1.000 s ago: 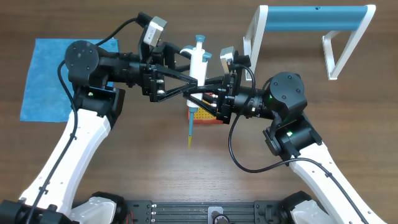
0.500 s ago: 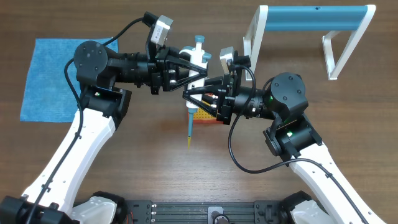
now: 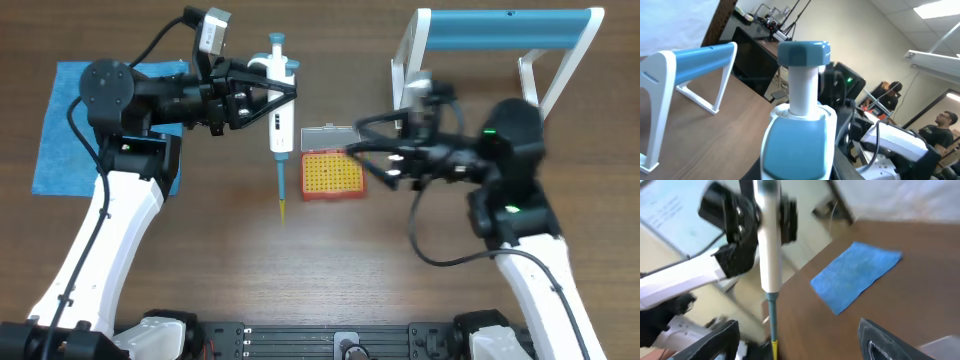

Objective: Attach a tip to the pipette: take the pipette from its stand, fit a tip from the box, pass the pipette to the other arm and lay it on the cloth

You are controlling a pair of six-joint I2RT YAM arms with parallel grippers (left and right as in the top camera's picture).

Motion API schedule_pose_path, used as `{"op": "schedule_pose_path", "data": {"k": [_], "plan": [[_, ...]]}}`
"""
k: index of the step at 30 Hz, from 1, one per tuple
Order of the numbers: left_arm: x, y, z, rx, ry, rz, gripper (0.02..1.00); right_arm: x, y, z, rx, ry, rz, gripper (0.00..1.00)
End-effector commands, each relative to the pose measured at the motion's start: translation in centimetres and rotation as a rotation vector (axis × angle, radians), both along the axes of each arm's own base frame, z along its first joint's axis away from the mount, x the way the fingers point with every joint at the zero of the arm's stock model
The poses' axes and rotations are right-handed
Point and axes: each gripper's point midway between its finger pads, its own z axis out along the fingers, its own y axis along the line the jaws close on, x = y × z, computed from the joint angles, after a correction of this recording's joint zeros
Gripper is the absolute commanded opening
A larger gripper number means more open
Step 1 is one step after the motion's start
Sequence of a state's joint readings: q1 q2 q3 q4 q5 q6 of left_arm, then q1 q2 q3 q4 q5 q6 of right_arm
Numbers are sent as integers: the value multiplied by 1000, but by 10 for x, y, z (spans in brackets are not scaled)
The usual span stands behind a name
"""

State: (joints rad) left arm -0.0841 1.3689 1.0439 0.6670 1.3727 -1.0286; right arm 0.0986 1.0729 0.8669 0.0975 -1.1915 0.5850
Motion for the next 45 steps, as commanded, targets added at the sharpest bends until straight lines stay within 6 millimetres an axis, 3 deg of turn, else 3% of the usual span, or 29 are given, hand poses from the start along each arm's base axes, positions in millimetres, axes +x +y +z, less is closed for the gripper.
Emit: {"op": "schedule_pose_path", "data": {"k": [1,3,4,5,6,9,11,12,14,15,16,18,20,22,24,27,31,35,38,41,45], "plan": [[4,10,7,9,-67,28,27,-8,-55,28,-68,-260,-173,781],[31,16,-26,52,37,160,25,15,-113,-12,-322,-202,-606,787],[47,22,-56,114,131,267,27,15,-143,-34,-465,-137,-785,840],[60,33,-92,205,256,393,27,9,-161,-38,-524,-109,-893,853],[64,45,-124,296,366,490,27,-1,-167,-27,-530,-151,-948,853],[60,62,-154,415,459,591,23,-40,-176,19,-503,-348,-1095,855],[53,74,-161,526,479,638,25,-72,-174,35,-512,-471,-1136,855],[49,84,-161,601,484,670,27,-84,-177,34,-515,-476,-1163,858],[38,113,-140,773,467,748,27,-111,-195,-3,-605,-341,-1261,855],[32,132,-124,810,471,786,27,-126,-210,-36,-697,-210,-1314,855],[26,152,-107,825,479,825,27,-131,-209,-47,-716,-168,-1298,855],[14,198,-81,861,509,903,27,-133,-208,-47,-696,-168,-1303,858],[5,224,-83,957,564,883,27,-137,-207,-41,-699,-235,-1308,858],[4,235,-103,1072,664,797,23,-144,-205,-38,-680,-316,-1330,858],[14,245,-131,1141,774,689,23,-121,-194,-42,-653,-386,-1251,858],[30,266,-156,1217,814,701,27,-80,-196,-44,-581,-521,-1265,858],[66,286,-178,1254,763,762,27,-39,-203,-86,-513,-579,-1297,858],[82,298,-189,1281,719,772,27,-24,-197,-121,-450,-613,-1278,860],[81,317,-194,1282,745,811,27,-20,-198,-147,-502,-515,-1269,860],[87,325,-216,1301,767,771,25,-20,-208,-180,-592,-378,-1291,858],[118,336,-258,1315,738,757,25,-20,-209,-188,-609,-350,-1282,860]]}}
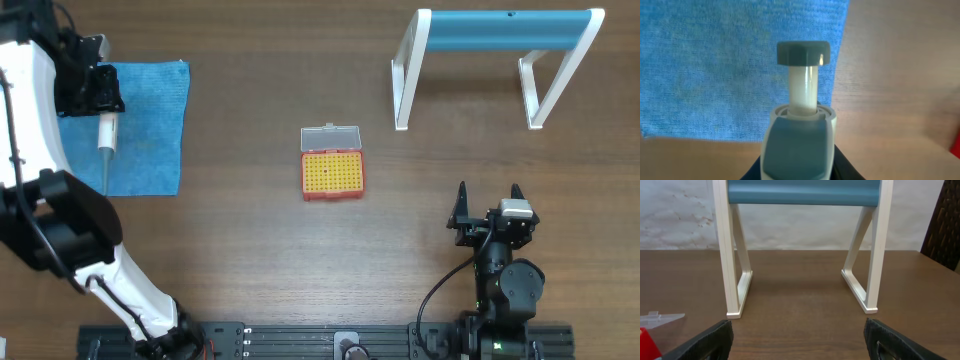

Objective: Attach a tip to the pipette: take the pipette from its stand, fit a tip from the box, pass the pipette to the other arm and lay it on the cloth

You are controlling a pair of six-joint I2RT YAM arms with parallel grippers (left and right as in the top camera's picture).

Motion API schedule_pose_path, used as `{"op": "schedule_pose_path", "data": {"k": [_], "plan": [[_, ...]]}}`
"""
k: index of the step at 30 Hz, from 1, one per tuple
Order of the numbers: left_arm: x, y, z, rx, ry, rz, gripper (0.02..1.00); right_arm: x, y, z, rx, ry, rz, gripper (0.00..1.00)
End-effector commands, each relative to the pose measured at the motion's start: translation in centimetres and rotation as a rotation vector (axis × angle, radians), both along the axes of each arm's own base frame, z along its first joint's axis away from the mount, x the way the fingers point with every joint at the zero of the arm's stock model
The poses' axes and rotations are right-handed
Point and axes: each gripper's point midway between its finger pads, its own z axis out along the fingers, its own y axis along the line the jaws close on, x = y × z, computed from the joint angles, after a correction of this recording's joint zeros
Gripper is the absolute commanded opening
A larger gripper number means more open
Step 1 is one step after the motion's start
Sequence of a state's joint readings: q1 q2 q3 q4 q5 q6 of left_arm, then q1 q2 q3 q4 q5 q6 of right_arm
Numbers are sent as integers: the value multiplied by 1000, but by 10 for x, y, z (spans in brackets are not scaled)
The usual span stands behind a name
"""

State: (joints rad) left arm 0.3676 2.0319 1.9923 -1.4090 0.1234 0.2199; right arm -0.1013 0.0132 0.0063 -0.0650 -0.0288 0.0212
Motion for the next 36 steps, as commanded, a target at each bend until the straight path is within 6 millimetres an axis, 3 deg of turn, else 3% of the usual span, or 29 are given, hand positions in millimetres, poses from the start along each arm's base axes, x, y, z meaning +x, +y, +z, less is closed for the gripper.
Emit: {"op": "schedule_pose_path", "data": {"k": [1,9,11,14,17,36], "plan": [[36,15,-35,35,-36,-35,25,0,-2,-6,11,22,-15,864],[100,27,-94,83,-151,-43,27,0,-2,-6,11,22,-15,860],[110,18,-117,64,-144,-39,27,0,-2,-6,11,22,-15,860],[108,13,-138,42,-109,-31,27,0,-2,-6,11,22,-15,864],[115,15,-142,46,-128,-21,25,0,-2,-6,11,22,-15,860],[108,13,-156,29,-88,0,77,0,-2,-6,11,22,-15,860]]}}
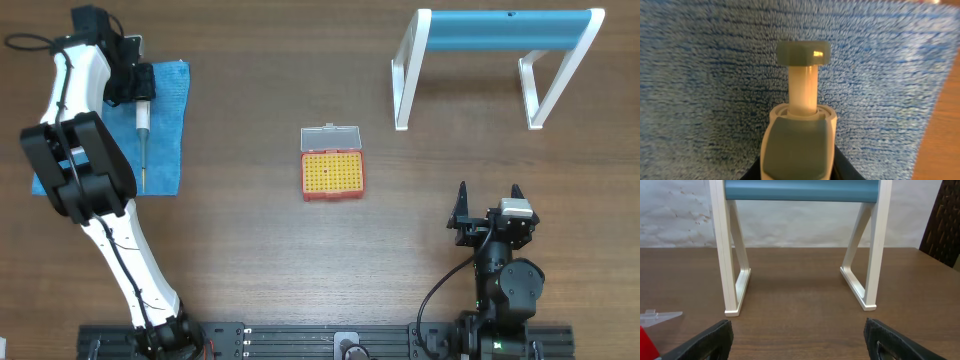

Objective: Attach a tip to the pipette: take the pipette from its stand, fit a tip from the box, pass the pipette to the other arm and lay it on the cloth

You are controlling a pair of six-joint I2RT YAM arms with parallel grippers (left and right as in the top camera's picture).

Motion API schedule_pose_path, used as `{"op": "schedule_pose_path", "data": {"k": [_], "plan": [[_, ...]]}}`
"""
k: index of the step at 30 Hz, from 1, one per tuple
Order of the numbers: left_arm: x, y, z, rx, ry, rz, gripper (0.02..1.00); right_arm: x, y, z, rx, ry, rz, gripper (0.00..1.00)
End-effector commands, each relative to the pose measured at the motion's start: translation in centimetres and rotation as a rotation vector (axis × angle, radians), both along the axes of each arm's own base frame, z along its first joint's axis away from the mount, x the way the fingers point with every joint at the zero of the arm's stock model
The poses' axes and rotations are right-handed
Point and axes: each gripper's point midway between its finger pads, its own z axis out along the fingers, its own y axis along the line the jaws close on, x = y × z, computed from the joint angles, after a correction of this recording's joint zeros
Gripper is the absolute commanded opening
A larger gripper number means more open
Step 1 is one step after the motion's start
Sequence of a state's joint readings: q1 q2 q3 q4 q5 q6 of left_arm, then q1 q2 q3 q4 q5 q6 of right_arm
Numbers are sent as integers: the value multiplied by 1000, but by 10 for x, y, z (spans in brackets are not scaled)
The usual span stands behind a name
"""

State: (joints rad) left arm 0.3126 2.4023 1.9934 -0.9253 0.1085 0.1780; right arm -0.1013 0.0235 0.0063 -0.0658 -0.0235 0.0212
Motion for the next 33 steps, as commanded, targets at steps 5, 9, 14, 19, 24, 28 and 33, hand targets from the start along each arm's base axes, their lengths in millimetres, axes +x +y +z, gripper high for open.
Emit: {"op": "schedule_pose_path", "data": {"k": [5,9,14,19,24,28,33], "plan": [[-3,-2,-11,-21,30,11,998,0,-1,-3,11,11,-9,860],[-9,-4,3,-31,63,11,998,0,-1,-3,11,11,-9,860],[21,-11,160,-34,-175,-19,998,0,-1,-3,11,11,-9,860],[-21,-56,341,63,-504,-94,998,0,-1,-4,11,11,-9,860],[-122,-117,484,103,-842,-197,998,0,-1,-3,11,11,-9,860],[-202,-140,500,88,-951,-239,996,0,-1,-3,11,11,-9,860],[-294,-141,498,260,-1335,-185,998,0,-1,-3,11,11,-9,860]]}}
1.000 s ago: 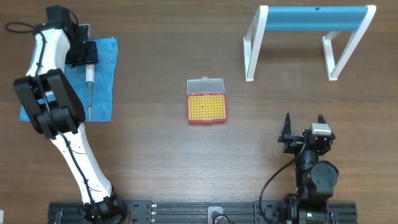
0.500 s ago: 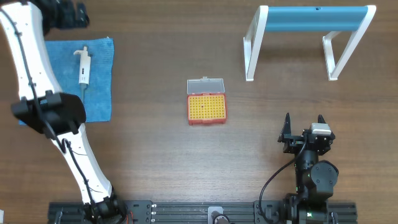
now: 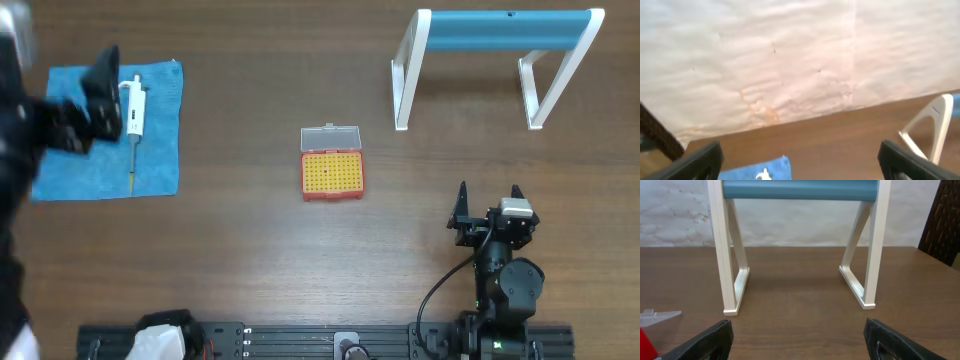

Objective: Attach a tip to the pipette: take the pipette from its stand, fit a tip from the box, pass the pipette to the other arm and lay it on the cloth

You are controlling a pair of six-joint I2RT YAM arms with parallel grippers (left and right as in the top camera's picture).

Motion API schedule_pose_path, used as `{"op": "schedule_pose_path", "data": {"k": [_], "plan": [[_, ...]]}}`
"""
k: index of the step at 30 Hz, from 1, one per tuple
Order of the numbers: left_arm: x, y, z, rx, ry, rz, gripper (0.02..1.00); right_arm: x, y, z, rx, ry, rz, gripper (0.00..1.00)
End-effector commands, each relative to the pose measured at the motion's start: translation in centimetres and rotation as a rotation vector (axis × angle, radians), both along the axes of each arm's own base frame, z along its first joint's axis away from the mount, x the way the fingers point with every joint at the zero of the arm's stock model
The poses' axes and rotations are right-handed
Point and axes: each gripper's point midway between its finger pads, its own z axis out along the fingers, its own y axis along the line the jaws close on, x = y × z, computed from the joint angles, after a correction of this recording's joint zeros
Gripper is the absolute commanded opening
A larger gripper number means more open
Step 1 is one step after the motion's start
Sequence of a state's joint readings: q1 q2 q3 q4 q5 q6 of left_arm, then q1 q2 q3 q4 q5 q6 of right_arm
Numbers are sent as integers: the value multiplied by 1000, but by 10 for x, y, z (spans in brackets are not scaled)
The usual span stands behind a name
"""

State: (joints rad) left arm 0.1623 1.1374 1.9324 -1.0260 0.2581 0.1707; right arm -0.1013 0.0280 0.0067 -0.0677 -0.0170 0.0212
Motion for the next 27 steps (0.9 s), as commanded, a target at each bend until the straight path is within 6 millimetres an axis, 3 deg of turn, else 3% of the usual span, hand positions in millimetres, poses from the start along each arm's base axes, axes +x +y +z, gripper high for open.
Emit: {"op": "schedule_pose_path", "data": {"k": [1,4,8,11,15,19,21,24,26,27], "plan": [[-86,1,-18,41,-321,91,998,0,0,-2,11,5,-3,860],[-100,-1,-78,-35,-397,92,998,0,0,-2,11,5,-3,860],[-87,-2,-129,-66,-542,71,996,0,0,-2,11,5,-3,860],[-64,-7,-184,-125,-576,73,996,0,0,-2,11,5,-3,860],[-48,-15,-231,-157,-634,52,1000,0,0,-2,11,5,-3,860],[-39,-6,-259,-171,-547,98,996,0,0,-2,11,5,-3,860],[-34,-4,-284,-192,-443,103,998,0,0,-2,11,5,-3,860],[-28,-2,-340,-281,-205,118,996,0,0,-2,11,5,-3,860],[-29,-5,-359,-282,-126,105,998,0,0,-2,11,5,-3,860],[-29,-4,-359,-265,-128,111,996,0,0,-2,11,5,-3,860]]}}
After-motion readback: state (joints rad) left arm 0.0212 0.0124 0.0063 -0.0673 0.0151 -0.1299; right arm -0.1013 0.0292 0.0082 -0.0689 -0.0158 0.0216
